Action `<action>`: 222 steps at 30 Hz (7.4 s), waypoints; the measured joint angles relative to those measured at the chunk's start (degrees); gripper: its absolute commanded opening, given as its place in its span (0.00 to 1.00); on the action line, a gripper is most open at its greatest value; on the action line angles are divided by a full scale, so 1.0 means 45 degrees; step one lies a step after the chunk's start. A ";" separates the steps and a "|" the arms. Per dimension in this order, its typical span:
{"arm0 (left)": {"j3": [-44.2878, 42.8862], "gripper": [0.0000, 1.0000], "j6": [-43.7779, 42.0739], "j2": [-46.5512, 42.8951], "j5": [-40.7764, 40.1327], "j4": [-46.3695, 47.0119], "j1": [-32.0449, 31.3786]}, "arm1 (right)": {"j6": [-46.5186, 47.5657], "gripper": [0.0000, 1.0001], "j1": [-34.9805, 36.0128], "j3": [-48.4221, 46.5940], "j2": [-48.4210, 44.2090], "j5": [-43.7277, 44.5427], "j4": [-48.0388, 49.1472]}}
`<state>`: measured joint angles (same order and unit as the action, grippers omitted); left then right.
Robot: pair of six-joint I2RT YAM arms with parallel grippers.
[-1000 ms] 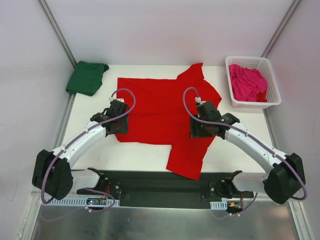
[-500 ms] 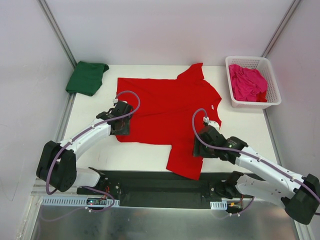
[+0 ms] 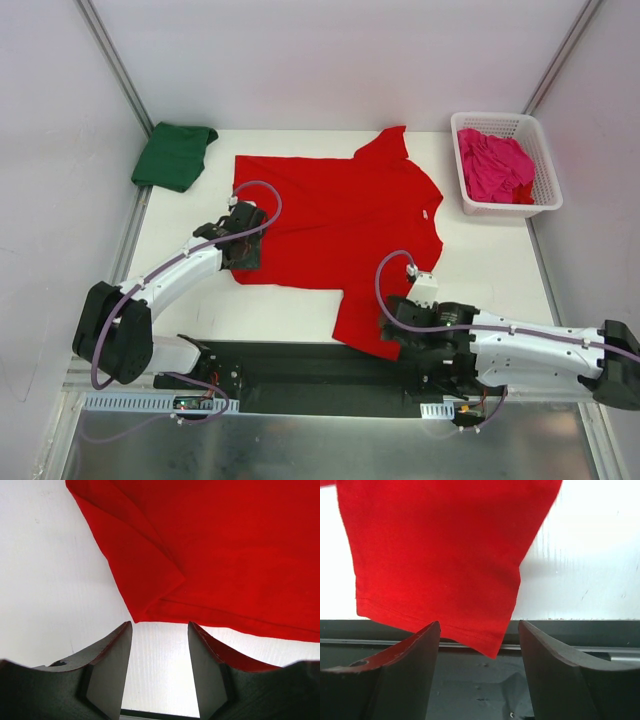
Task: Fold and stack the t-shirts
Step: Grap the side of the flattened tshirt closest away from the robot with both arms
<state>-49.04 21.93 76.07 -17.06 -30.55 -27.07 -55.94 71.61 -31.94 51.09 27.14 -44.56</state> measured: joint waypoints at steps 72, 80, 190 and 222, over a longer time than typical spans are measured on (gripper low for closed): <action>-0.0670 0.56 -0.0058 0.2429 -0.1370 -0.0335 -0.0835 | -0.9146 0.02 0.5566 0.1005 0.2657 0.1938 -0.1307; -0.1127 0.55 -0.0058 0.3065 -0.1953 -0.0340 -0.0923 | -0.9151 0.02 0.5576 0.1005 0.2628 0.1943 -0.1316; -0.2817 0.00 -0.0452 0.6023 -0.3337 -0.1321 -0.1496 | -0.9224 0.02 0.5586 0.0865 0.2521 0.2205 -0.2103; -0.2545 0.00 -0.0053 0.0884 -0.4716 -0.1933 -0.1205 | -0.7203 0.02 0.2531 -0.4643 0.2613 0.6348 -0.6708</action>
<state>-60.49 21.69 80.05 -38.28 -39.24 -32.49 -88.36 83.00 -52.84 62.85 55.70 -74.74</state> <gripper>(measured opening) 0.008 0.019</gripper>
